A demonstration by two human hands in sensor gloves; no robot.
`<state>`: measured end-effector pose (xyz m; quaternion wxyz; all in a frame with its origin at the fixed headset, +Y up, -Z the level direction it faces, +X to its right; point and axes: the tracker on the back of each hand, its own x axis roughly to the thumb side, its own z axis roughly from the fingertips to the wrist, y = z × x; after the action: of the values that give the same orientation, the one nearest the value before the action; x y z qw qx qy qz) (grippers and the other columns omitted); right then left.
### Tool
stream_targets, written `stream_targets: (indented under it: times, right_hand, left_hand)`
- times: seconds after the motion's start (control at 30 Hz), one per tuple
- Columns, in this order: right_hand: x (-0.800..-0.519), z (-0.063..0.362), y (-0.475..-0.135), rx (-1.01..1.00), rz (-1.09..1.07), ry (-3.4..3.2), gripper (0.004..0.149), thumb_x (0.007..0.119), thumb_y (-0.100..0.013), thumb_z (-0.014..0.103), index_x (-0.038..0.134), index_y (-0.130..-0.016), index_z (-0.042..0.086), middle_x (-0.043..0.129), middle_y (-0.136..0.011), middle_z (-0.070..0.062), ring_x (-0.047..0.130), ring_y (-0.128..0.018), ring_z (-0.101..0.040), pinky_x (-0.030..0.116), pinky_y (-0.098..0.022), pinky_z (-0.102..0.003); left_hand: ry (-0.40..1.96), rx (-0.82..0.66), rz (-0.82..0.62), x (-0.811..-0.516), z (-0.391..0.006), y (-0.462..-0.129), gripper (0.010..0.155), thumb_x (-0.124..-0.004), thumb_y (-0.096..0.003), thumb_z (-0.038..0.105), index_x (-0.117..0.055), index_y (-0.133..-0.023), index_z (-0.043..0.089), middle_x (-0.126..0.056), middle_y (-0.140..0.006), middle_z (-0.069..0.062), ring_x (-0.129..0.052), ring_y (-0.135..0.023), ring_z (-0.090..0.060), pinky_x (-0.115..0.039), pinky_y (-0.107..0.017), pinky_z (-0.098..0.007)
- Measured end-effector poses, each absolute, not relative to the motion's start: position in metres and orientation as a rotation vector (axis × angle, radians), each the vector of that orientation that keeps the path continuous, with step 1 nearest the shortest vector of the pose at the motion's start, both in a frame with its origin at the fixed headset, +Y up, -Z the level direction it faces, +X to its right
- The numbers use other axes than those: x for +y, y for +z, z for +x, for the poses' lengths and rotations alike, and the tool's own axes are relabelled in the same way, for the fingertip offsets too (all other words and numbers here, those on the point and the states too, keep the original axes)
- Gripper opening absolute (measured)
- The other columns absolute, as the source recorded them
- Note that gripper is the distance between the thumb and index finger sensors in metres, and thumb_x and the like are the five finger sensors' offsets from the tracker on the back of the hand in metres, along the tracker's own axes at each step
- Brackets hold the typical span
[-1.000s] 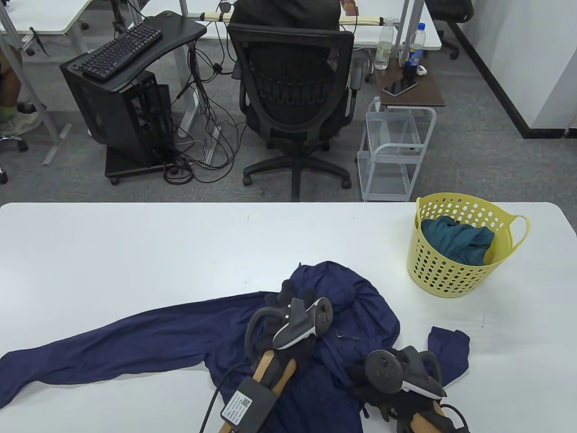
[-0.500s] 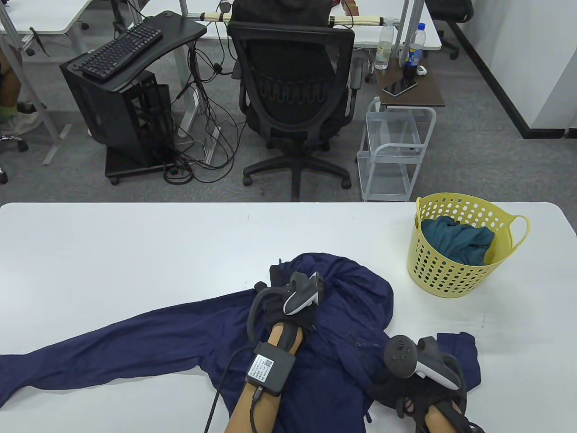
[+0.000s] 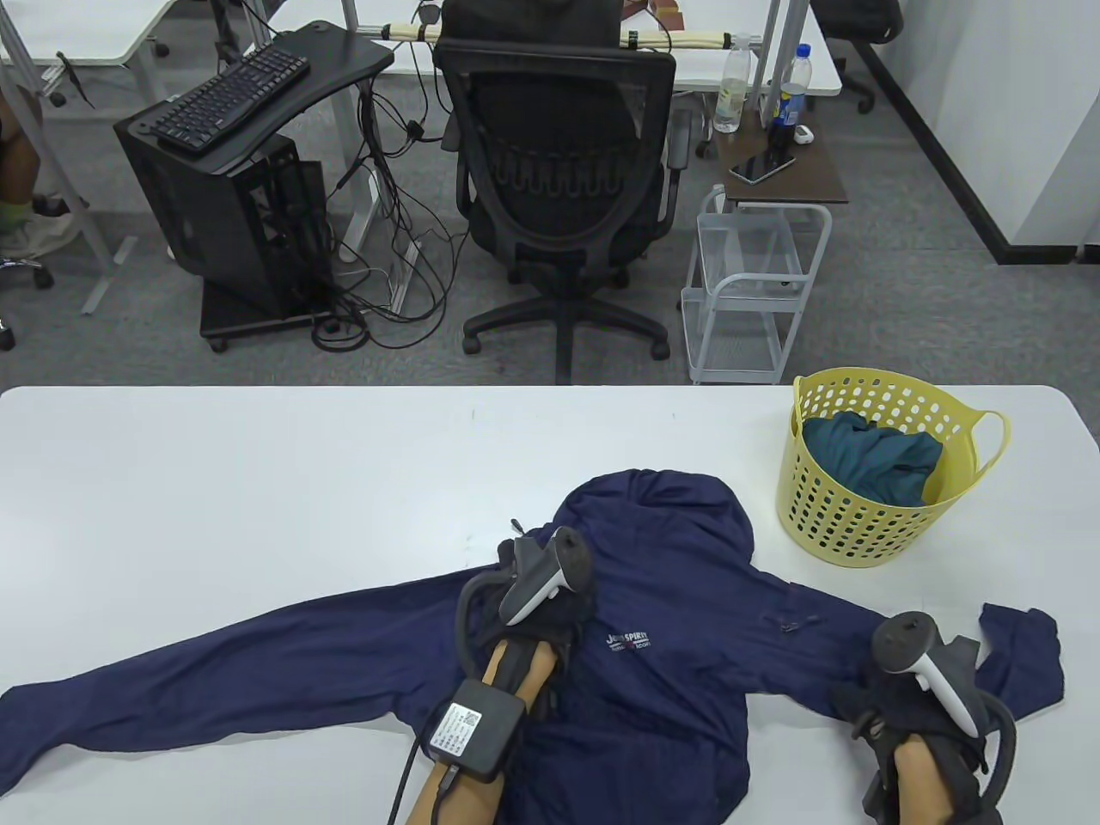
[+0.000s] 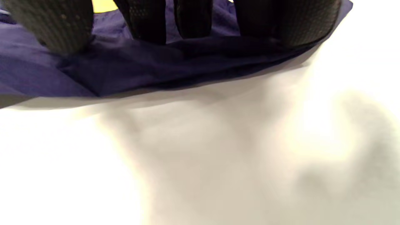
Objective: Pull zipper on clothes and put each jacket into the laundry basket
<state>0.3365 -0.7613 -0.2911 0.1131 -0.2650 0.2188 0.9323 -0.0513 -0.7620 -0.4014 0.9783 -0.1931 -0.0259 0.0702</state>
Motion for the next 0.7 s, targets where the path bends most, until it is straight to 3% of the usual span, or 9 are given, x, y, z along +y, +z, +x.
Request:
stream_targets:
  times: [0.13, 0.3, 0.5, 0.7]
  right_hand:
    - [-0.743, 0.312, -0.288, 0.508, -0.699, 2.819, 0.070, 0.071, -0.048, 0.058, 0.057, -0.108, 0.026, 0.044, -0.119, -0.009, 0.052, -0.102, -0.057, 0.055, -0.067, -0.070]
    - [-0.708, 0.247, -0.290, 0.038, -0.421, 2.916, 0.064, 0.072, -0.048, 0.057, 0.068, -0.104, 0.027, 0.058, -0.117, -0.007, 0.063, -0.100, -0.052, 0.060, -0.066, -0.068]
    - [-0.689, 0.172, -0.328, 0.099, -0.203, 2.868, 0.059, 0.070, -0.050, 0.055, 0.069, -0.104, 0.030, 0.062, -0.117, -0.003, 0.063, -0.102, -0.050, 0.059, -0.067, -0.067]
    - [-0.683, 0.141, -0.383, 0.150, -0.302, 2.844, 0.058, 0.069, -0.051, 0.054, 0.069, -0.104, 0.030, 0.062, -0.117, -0.002, 0.062, -0.102, -0.049, 0.057, -0.069, -0.065]
  left_hand:
    - [0.216, -0.102, -0.278, -0.741, -0.068, -0.382, 0.065, -0.054, -0.0406, 0.066, -0.047, -0.104, 0.051, -0.045, -0.121, 0.014, -0.035, -0.111, -0.032, -0.043, -0.073, -0.062]
    - [0.264, -0.050, -0.231, -0.723, -0.104, -0.356, 0.065, -0.055, -0.0420, 0.065, -0.049, -0.105, 0.050, -0.049, -0.121, 0.012, -0.036, -0.111, -0.034, -0.043, -0.073, -0.063]
    - [0.294, -0.095, -0.314, -0.750, -0.101, -0.344, 0.062, -0.055, -0.0431, 0.063, -0.048, -0.104, 0.053, -0.045, -0.122, 0.012, -0.035, -0.111, -0.035, -0.043, -0.073, -0.063]
    - [0.166, -0.199, -0.436, -0.773, -0.072, -0.338, 0.060, -0.054, -0.0439, 0.060, -0.054, -0.103, 0.051, -0.034, -0.122, 0.017, -0.025, -0.112, -0.031, -0.037, -0.074, -0.063]
